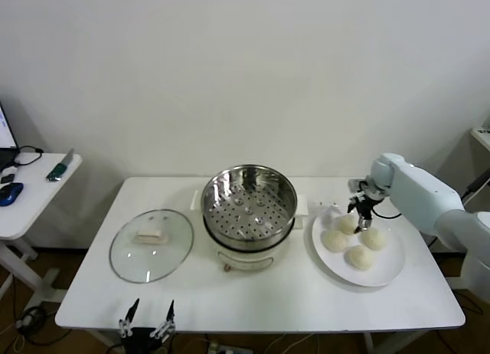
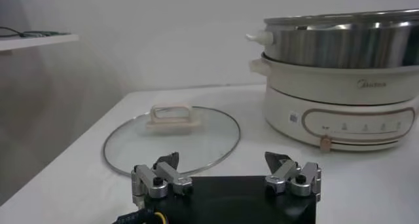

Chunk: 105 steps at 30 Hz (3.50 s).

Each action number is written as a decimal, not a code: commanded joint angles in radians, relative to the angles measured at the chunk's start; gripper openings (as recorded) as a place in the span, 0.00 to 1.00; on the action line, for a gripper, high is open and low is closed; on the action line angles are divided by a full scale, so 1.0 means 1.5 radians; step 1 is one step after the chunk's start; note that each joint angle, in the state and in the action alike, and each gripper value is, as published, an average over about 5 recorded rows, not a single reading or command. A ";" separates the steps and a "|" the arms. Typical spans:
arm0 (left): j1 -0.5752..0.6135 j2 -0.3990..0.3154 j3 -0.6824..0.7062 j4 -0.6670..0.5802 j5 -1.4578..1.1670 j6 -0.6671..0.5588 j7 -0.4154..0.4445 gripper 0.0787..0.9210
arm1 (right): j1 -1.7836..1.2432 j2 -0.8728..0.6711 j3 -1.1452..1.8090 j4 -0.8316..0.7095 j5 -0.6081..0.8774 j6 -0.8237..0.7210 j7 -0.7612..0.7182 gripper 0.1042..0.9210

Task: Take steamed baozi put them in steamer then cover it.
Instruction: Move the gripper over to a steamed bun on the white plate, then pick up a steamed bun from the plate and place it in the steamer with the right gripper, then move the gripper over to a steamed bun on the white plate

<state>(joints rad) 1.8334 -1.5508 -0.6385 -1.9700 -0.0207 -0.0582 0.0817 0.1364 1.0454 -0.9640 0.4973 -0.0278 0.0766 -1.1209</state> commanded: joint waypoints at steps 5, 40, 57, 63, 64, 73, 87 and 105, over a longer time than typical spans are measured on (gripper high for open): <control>0.001 -0.001 0.002 -0.002 0.000 0.000 -0.001 0.88 | -0.004 0.011 0.024 -0.019 -0.011 0.017 0.000 0.78; 0.006 -0.004 0.013 -0.010 0.017 -0.006 -0.003 0.88 | 0.490 0.042 -0.301 0.461 0.169 0.257 -0.045 0.73; 0.009 -0.002 0.006 -0.025 0.019 -0.006 -0.004 0.88 | 0.231 0.247 -0.176 0.196 -0.111 0.405 0.051 0.73; 0.008 -0.002 0.003 -0.029 0.019 -0.005 -0.004 0.88 | 0.183 0.284 -0.127 0.082 -0.157 0.440 0.073 0.72; 0.008 -0.002 0.002 -0.028 0.019 -0.005 -0.004 0.88 | 0.179 0.290 -0.120 0.066 -0.160 0.445 0.075 0.72; 0.002 -0.001 0.003 -0.023 0.018 -0.004 -0.004 0.88 | 0.169 0.310 -0.105 0.008 -0.179 0.467 0.073 0.73; -0.002 0.001 0.006 -0.020 0.016 -0.005 -0.004 0.88 | 0.167 0.319 -0.109 0.008 -0.167 0.477 0.072 0.78; 0.005 -0.001 0.009 -0.027 0.020 -0.005 -0.004 0.88 | 0.490 0.063 -0.467 0.328 0.409 0.163 -0.021 0.88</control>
<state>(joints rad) 1.8413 -1.5506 -0.6245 -2.0111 0.0074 -0.0664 0.0755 0.6203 1.3553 -1.3727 0.7335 0.1218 0.6459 -1.0956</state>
